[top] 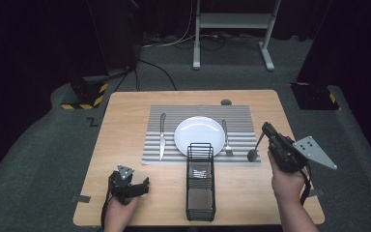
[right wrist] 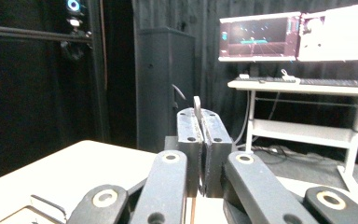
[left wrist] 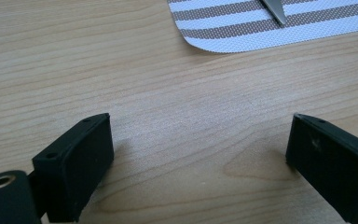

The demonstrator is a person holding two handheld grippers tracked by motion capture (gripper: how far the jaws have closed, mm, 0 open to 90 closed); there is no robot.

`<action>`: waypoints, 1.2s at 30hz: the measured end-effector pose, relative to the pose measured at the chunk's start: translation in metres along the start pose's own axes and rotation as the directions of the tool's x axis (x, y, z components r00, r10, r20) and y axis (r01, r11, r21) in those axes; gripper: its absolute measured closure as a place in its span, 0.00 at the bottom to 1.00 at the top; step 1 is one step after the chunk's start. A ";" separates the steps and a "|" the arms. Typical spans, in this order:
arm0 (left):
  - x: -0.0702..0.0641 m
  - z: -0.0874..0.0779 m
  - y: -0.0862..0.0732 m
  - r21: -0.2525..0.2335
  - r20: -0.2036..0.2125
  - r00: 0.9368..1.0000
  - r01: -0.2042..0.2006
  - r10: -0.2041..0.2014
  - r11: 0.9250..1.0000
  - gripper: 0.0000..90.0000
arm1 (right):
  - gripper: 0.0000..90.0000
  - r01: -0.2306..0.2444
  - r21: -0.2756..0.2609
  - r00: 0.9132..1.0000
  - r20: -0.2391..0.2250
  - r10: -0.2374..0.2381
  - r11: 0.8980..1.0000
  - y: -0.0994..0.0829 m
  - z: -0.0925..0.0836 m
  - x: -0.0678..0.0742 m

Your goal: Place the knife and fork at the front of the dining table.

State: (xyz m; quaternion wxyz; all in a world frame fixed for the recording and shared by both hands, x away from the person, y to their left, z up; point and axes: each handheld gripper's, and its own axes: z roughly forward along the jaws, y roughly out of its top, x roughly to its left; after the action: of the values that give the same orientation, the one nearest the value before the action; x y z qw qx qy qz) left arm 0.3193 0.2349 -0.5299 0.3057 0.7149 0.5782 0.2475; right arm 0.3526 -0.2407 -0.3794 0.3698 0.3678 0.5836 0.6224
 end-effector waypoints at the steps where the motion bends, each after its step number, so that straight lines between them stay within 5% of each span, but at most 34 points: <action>1: 0.000 0.000 0.000 0.000 0.001 1.000 0.000 0.000 1.000 0.08 | 0.98 0.000 0.005 1.000 0.006 0.000 1.000 -0.003 0.000 -0.003; 14: -0.001 0.002 0.001 0.019 0.014 1.000 -0.012 0.012 1.000 0.00 | 0.98 -0.010 0.041 0.999 0.044 0.008 0.999 -0.026 0.017 -0.025; 30: -0.001 0.001 0.000 0.018 0.013 1.000 -0.012 0.012 1.000 0.00 | 0.98 -0.014 0.167 1.000 0.005 0.013 0.986 -0.062 0.067 -0.024; 36: -0.001 0.001 0.000 0.019 0.014 1.000 -0.013 0.013 1.000 0.00 | 0.98 -0.054 0.178 0.998 0.021 0.051 0.983 -0.068 0.084 -0.030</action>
State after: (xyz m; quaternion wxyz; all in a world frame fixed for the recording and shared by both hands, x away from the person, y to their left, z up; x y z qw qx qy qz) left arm 0.3198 0.2335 -0.5307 0.3015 0.7231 0.5737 0.2389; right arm 0.4433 -0.2259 -0.4444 0.3235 0.4196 0.6240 0.5743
